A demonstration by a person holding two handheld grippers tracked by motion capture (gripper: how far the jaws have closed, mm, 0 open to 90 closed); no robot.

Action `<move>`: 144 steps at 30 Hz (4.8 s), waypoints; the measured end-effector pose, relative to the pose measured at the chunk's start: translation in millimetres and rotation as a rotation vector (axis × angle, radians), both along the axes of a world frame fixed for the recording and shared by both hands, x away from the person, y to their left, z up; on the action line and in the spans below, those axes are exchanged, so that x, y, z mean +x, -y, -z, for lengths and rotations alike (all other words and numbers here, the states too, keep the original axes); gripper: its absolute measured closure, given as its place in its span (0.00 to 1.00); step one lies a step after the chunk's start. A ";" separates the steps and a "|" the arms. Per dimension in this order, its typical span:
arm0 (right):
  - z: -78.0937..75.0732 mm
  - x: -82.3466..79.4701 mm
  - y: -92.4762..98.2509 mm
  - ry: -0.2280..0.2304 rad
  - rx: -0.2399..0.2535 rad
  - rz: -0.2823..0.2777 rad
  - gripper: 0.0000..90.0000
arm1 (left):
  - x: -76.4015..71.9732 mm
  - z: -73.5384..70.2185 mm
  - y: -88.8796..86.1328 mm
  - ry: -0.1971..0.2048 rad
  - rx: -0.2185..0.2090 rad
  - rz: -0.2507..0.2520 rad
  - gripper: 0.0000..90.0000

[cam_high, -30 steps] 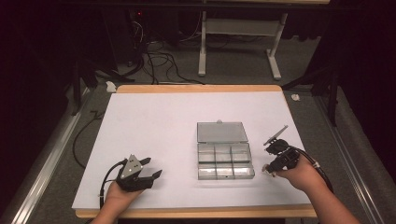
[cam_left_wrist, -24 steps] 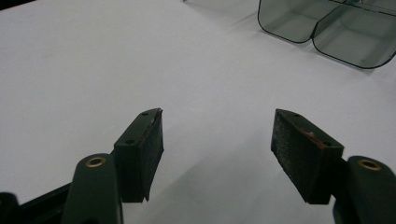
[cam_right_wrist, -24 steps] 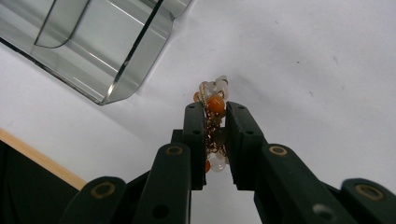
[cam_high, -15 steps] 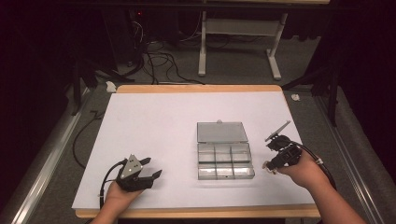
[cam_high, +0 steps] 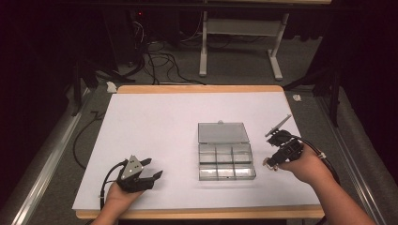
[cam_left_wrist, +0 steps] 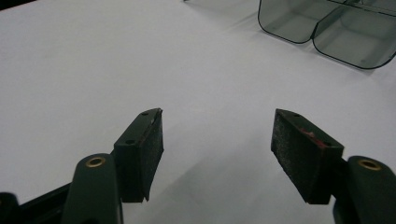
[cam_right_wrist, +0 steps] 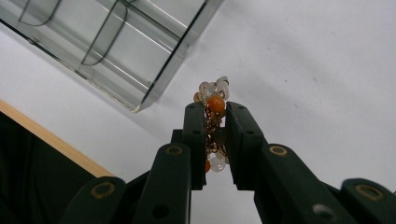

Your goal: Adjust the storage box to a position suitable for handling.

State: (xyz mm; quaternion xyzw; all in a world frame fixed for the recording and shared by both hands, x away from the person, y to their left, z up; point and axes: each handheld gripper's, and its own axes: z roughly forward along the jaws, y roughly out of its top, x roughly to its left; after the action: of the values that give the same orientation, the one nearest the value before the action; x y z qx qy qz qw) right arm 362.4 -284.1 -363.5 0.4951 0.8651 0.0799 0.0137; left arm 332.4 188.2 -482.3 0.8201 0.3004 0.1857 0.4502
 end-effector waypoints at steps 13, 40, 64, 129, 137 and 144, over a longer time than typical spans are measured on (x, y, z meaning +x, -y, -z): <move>-13.2 10.6 -22.8 0.016 -0.007 -0.035 0.89 | 0.1 -0.2 -0.5 0.001 -0.004 -0.002 0.39; 3.4 43.2 -59.6 0.003 -0.009 -0.100 0.89 | 0.0 0.0 -0.5 0.003 -0.008 0.001 0.38; 32.9 63.7 -71.9 -0.039 -0.012 -0.104 0.89 | 0.1 -0.3 -1.2 0.002 -0.010 0.001 0.39; 6.7 38.4 -31.9 0.038 -0.012 -0.004 0.80 | -0.2 0.0 -0.9 0.006 -0.012 -0.001 0.39; 8.5 30.2 -15.5 0.041 -0.013 0.019 0.79 | 0.0 0.0 -1.0 0.004 -0.010 -0.001 0.39; 13.3 22.9 -4.4 0.036 -0.010 0.043 0.77 | 0.3 0.0 -1.2 0.001 -0.010 -0.002 0.39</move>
State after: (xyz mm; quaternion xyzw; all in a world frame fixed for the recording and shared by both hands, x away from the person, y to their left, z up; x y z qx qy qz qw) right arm 385.3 -279.7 -376.9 0.5121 0.8541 0.0843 0.0337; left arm 332.6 189.4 -482.3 0.8175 0.3019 0.1852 0.4541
